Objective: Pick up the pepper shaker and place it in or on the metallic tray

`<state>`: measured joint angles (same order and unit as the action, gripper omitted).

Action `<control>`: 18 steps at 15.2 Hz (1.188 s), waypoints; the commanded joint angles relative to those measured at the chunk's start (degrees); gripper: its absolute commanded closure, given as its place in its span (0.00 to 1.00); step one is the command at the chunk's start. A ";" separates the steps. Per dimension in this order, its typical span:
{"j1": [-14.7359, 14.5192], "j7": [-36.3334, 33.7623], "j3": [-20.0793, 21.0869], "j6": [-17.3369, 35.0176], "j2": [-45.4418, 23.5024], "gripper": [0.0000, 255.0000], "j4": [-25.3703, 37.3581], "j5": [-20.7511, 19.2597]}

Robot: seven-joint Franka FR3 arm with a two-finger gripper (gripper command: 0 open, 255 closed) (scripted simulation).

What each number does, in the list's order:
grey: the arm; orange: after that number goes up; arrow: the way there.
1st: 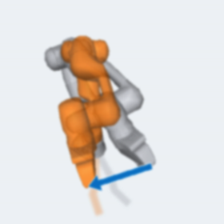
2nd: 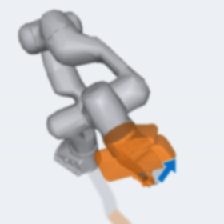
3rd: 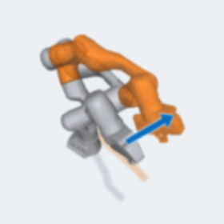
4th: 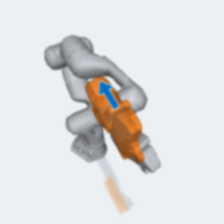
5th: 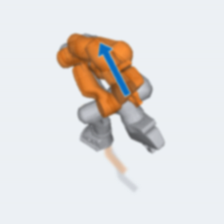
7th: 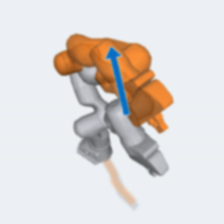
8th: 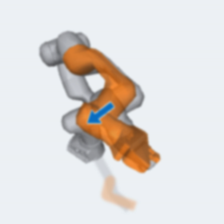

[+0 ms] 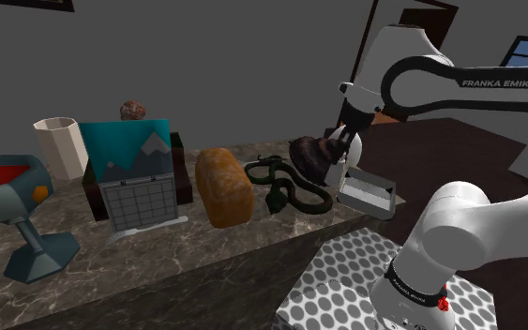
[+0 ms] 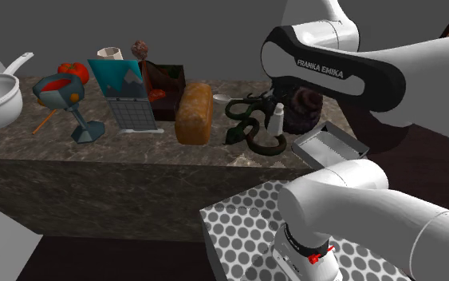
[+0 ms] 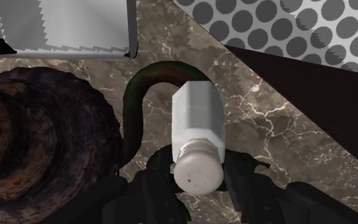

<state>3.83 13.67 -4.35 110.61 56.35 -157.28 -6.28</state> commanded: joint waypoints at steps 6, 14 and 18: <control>5.86 10.75 -10.22 -3.40 2.83 1.00 1.44 -7.05; 10.38 22.55 -21.75 -5.01 0.20 1.00 7.44 -14.08; 11.22 26.16 -26.05 -3.79 -1.55 1.00 8.78 -16.44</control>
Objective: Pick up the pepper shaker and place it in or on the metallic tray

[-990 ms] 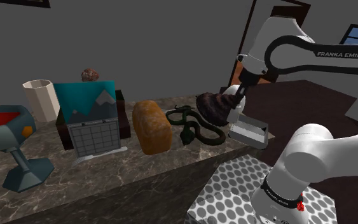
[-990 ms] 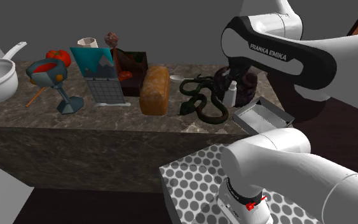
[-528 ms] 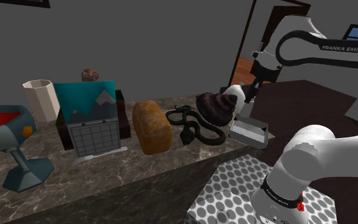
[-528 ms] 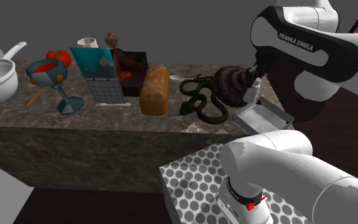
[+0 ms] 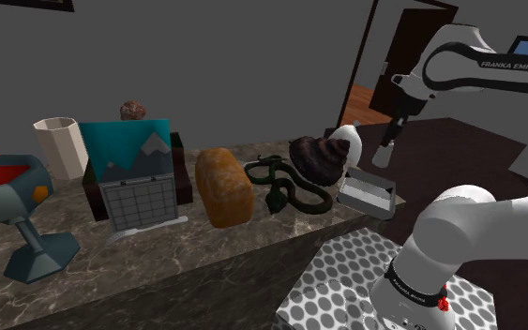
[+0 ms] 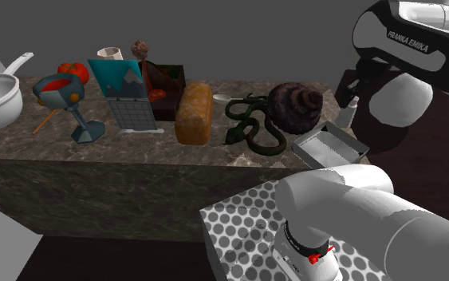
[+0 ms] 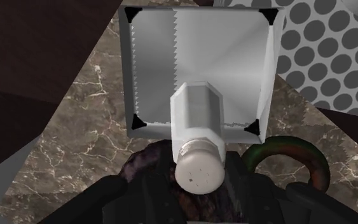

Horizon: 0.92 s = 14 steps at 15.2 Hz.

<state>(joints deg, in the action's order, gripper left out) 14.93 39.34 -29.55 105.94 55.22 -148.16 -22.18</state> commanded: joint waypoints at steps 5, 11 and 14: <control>0.75 0.39 -2.39 4.54 -0.50 1.00 -3.93 -1.99; 1.49 0.30 -4.48 9.21 -1.22 1.00 -7.93 -3.91; 1.84 0.25 -5.62 11.70 -1.87 1.00 -9.79 -4.93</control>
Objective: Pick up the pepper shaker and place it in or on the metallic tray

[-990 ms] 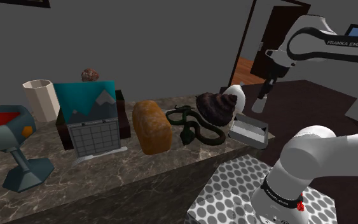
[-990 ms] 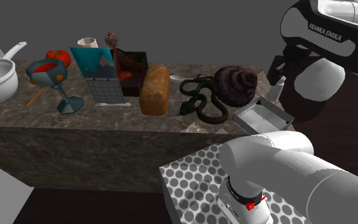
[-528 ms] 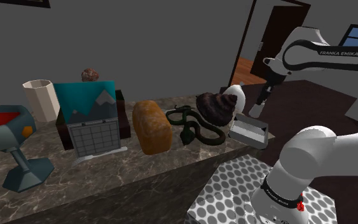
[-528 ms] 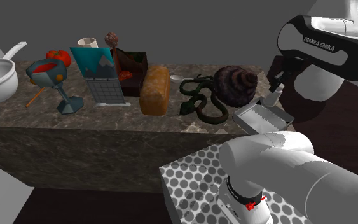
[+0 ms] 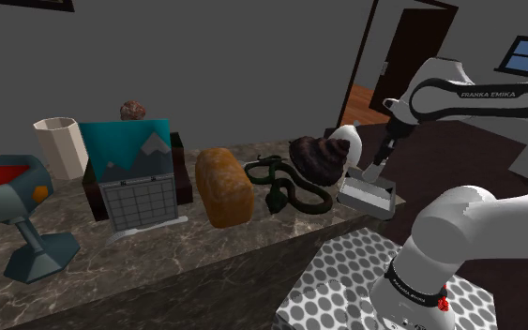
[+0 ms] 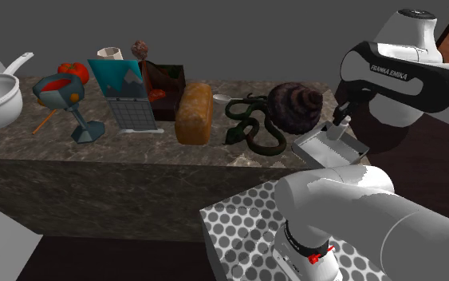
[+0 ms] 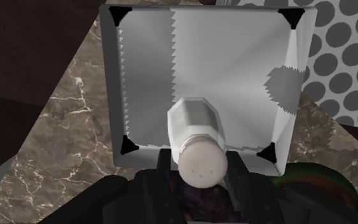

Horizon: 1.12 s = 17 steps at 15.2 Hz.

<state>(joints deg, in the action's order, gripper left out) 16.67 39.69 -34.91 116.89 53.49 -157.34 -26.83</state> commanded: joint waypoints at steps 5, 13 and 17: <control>0.55 -0.16 -2.08 4.63 -1.50 1.00 -3.17 -1.88; 0.55 -0.16 -2.08 4.63 -1.50 0.00 -3.17 -1.88; 0.55 -0.16 -2.08 4.63 -1.50 0.00 -3.17 -1.88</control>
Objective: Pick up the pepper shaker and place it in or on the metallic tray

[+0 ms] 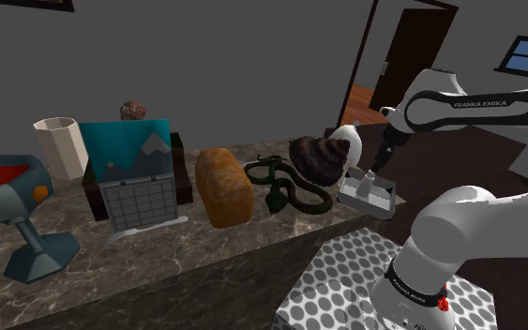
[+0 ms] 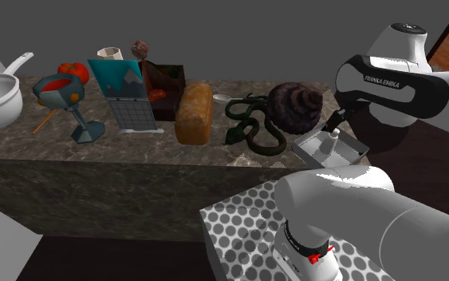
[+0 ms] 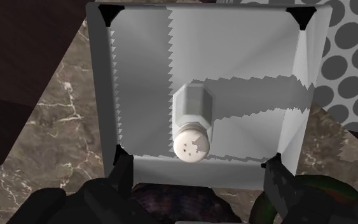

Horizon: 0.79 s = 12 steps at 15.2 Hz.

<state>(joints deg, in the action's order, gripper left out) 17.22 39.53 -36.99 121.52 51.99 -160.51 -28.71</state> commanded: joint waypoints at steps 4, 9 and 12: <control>0.01 0.42 3.14 -7.12 3.38 0.00 3.73 2.40; -0.02 0.54 3.91 -8.86 4.02 0.00 4.82 3.02; -0.03 0.54 3.91 -8.86 4.02 0.00 4.82 3.02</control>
<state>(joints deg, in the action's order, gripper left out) 17.19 40.07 -33.09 112.68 56.00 -155.70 -25.70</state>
